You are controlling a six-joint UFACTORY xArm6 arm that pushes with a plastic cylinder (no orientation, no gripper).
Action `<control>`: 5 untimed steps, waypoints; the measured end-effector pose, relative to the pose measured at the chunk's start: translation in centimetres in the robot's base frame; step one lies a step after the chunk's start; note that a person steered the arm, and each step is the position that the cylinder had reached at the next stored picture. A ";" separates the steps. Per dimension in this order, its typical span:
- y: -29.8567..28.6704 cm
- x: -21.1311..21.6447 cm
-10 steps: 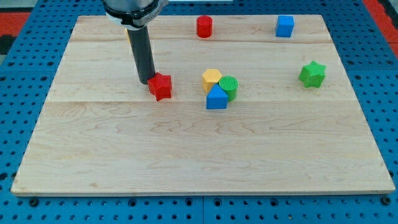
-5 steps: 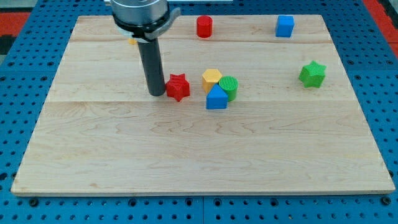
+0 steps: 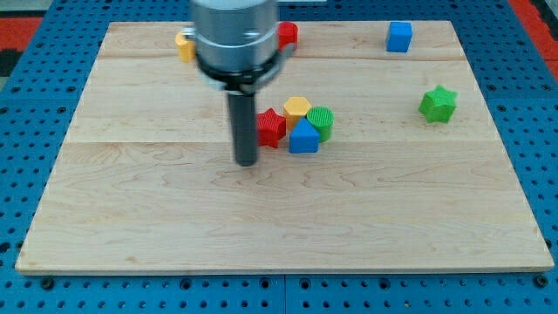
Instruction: Push the red star to the top left of the blue triangle
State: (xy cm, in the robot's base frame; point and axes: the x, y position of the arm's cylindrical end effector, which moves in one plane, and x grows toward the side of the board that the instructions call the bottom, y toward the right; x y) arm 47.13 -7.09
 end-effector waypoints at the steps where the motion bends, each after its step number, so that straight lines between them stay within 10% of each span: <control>1: -4.4 -1.1; 5: 5.6 -2.4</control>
